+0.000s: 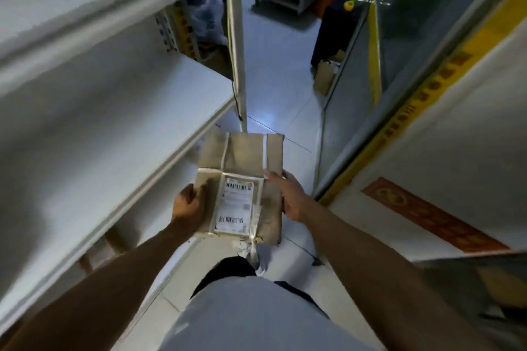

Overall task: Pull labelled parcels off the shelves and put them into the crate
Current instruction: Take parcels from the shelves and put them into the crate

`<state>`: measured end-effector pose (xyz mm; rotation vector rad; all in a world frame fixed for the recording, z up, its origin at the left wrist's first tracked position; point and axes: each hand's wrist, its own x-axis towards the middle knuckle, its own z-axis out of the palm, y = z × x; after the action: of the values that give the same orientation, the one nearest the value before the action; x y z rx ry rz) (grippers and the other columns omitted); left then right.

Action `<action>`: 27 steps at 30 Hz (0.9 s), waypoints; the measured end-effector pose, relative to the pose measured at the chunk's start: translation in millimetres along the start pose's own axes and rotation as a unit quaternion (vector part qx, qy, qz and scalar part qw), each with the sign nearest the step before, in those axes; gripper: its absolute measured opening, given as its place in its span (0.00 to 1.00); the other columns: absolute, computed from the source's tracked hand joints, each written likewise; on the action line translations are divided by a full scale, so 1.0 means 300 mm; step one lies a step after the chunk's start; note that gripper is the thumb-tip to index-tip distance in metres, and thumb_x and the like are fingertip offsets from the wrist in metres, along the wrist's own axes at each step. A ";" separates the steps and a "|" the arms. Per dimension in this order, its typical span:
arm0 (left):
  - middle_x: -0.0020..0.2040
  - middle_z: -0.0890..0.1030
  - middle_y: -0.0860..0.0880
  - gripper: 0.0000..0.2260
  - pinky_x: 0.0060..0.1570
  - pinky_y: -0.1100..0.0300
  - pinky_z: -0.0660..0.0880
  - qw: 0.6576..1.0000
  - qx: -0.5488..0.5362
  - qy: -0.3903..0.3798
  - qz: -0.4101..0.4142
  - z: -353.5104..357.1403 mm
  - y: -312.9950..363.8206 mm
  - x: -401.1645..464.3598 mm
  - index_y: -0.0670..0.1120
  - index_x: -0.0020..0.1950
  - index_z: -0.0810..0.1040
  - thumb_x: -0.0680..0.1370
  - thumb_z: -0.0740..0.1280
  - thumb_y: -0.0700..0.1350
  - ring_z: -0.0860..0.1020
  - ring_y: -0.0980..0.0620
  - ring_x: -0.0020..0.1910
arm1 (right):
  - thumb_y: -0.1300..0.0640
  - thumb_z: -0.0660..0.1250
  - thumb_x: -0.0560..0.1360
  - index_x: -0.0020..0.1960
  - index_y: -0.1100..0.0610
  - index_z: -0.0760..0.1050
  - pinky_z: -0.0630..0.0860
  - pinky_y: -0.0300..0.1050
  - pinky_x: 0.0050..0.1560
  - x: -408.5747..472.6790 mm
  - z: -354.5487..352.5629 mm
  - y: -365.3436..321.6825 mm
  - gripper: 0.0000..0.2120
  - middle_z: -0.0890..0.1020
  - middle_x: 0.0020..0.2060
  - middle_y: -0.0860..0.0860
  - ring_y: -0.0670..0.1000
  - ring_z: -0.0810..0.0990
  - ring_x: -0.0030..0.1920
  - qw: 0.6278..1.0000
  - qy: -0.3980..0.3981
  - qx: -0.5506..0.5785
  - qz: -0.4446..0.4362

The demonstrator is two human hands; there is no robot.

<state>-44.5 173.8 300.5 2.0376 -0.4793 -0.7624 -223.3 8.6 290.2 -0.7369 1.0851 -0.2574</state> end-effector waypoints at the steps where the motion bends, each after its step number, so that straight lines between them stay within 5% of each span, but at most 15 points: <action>1: 0.38 0.79 0.47 0.15 0.37 0.57 0.69 0.999 0.014 -0.024 0.017 0.034 0.010 -0.018 0.44 0.43 0.77 0.83 0.63 0.52 0.72 0.51 0.38 | 0.44 0.80 0.68 0.68 0.53 0.75 0.83 0.51 0.46 -0.034 -0.039 0.021 0.33 0.86 0.55 0.53 0.56 0.86 0.53 0.999 0.041 0.016 -0.010; 4: 0.34 0.78 0.49 0.16 0.32 0.61 0.68 0.990 0.066 -0.114 0.048 0.134 0.053 -0.075 0.43 0.42 0.77 0.83 0.63 0.53 0.74 0.50 0.34 | 0.46 0.80 0.69 0.70 0.51 0.71 0.82 0.53 0.54 -0.140 -0.158 0.084 0.34 0.82 0.63 0.53 0.56 0.83 0.55 0.990 0.134 0.031 -0.030; 7: 0.36 0.81 0.47 0.19 0.33 0.59 0.71 0.972 0.079 -0.205 0.083 0.242 0.090 -0.133 0.45 0.42 0.78 0.77 0.62 0.60 0.77 0.50 0.34 | 0.55 0.79 0.72 0.76 0.55 0.63 0.80 0.45 0.43 -0.254 -0.280 0.138 0.39 0.78 0.66 0.56 0.53 0.81 0.48 0.975 0.206 0.068 -0.056; 13: 0.45 0.86 0.45 0.23 0.48 0.47 0.82 0.908 0.088 -0.405 0.065 0.451 0.164 -0.203 0.44 0.50 0.84 0.76 0.68 0.65 0.85 0.43 0.46 | 0.60 0.77 0.73 0.68 0.56 0.66 0.79 0.45 0.38 -0.486 -0.506 0.257 0.29 0.80 0.52 0.54 0.54 0.82 0.45 0.933 0.302 0.177 -0.084; 17: 0.47 0.86 0.40 0.16 0.49 0.44 0.81 0.861 0.115 -0.496 0.014 0.631 0.247 -0.281 0.41 0.51 0.84 0.78 0.70 0.54 0.84 0.38 0.47 | 0.58 0.78 0.73 0.71 0.55 0.67 0.82 0.55 0.51 -0.616 -0.605 0.366 0.32 0.80 0.61 0.56 0.58 0.82 0.54 0.886 0.377 0.251 -0.101; 20: 0.49 0.86 0.39 0.12 0.44 0.49 0.82 0.805 0.143 -0.575 -0.034 0.764 0.287 -0.361 0.41 0.53 0.82 0.79 0.69 0.50 0.85 0.42 0.43 | 0.57 0.78 0.73 0.67 0.53 0.70 0.82 0.57 0.53 -0.715 -0.662 0.459 0.27 0.82 0.60 0.56 0.59 0.83 0.54 0.850 0.417 0.304 -0.101; 24: 0.54 0.85 0.40 0.16 0.45 0.50 0.82 0.720 0.190 -0.665 -0.050 0.930 0.293 -0.443 0.42 0.62 0.80 0.78 0.71 0.50 0.85 0.42 0.50 | 0.61 0.76 0.74 0.69 0.57 0.70 0.83 0.45 0.49 -0.830 -0.690 0.554 0.26 0.83 0.58 0.56 0.49 0.85 0.52 0.816 0.462 0.327 -0.120; 27: 0.54 0.85 0.43 0.20 0.49 0.49 0.82 0.660 0.251 -0.708 0.002 1.031 0.284 -0.495 0.47 0.63 0.80 0.76 0.73 0.56 0.85 0.43 0.52 | 0.67 0.67 0.79 0.72 0.59 0.62 0.76 0.46 0.59 -0.883 -0.682 0.598 0.25 0.78 0.64 0.59 0.55 0.78 0.64 0.792 0.479 0.362 -0.110</action>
<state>-366.5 28.2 291.4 1.4104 -1.6831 -2.3867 -552.9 196.6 306.6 0.0360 1.6831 -1.2784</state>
